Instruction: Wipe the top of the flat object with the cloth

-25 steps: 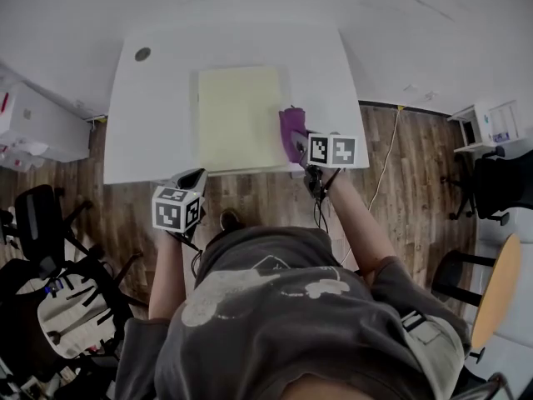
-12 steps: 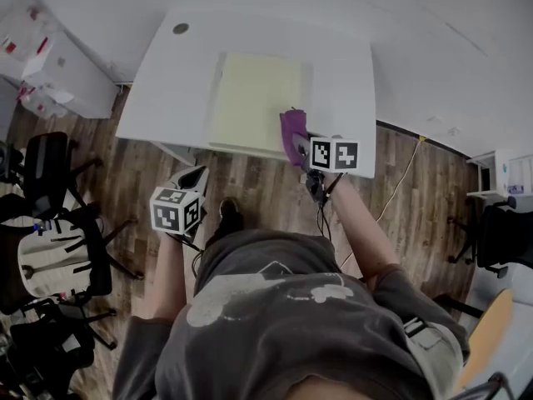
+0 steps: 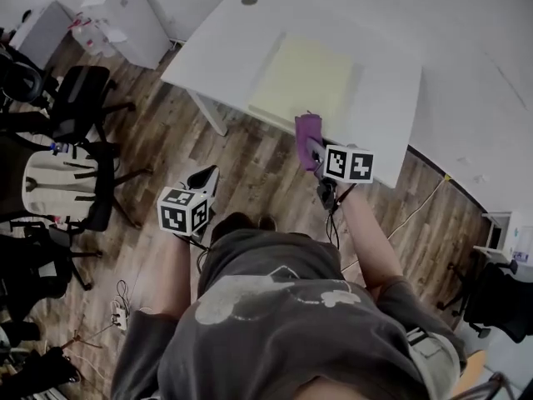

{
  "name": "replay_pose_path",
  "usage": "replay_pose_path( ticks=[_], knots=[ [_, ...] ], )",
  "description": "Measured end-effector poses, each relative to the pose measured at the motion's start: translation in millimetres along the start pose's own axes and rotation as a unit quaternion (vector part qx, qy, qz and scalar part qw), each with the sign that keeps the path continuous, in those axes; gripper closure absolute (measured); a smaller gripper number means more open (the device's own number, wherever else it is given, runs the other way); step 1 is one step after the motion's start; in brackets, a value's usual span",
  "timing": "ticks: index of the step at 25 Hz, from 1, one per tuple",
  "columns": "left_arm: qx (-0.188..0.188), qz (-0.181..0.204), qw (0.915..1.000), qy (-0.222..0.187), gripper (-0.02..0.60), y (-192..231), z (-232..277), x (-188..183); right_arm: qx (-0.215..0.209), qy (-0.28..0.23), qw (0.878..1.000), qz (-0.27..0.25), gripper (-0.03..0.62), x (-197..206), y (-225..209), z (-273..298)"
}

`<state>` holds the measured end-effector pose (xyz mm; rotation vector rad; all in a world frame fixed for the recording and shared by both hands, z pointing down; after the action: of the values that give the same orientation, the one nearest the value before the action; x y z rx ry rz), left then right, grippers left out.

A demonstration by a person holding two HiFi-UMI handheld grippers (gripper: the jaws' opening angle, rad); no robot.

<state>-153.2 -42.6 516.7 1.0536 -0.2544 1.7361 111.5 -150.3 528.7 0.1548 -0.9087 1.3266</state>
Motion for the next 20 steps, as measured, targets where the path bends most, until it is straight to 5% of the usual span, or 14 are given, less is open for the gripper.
replay_pose_path(
  ticks=[9, 20],
  knots=[
    [-0.035, -0.046, 0.9973, -0.045, 0.584, -5.4, -63.0, 41.8, -0.030, 0.014, 0.998, -0.047, 0.502, 24.3, 58.3, -7.6],
    [-0.059, -0.083, 0.9923, -0.070, 0.584, -48.5, -165.2, 134.1, -0.076, 0.024, 0.993, -0.083, 0.502, 102.0, 146.1, -61.1]
  ],
)
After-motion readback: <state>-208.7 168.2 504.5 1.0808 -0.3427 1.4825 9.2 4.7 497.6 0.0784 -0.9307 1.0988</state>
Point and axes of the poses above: the fingertips, and each gripper's own axes: z forward along the fingers, y to its left, x out of its underside, the point moved 3 cm from there along -z, backward along the fingers, and after that the axes turned 5 degrees about x, right-handed, at the moved point
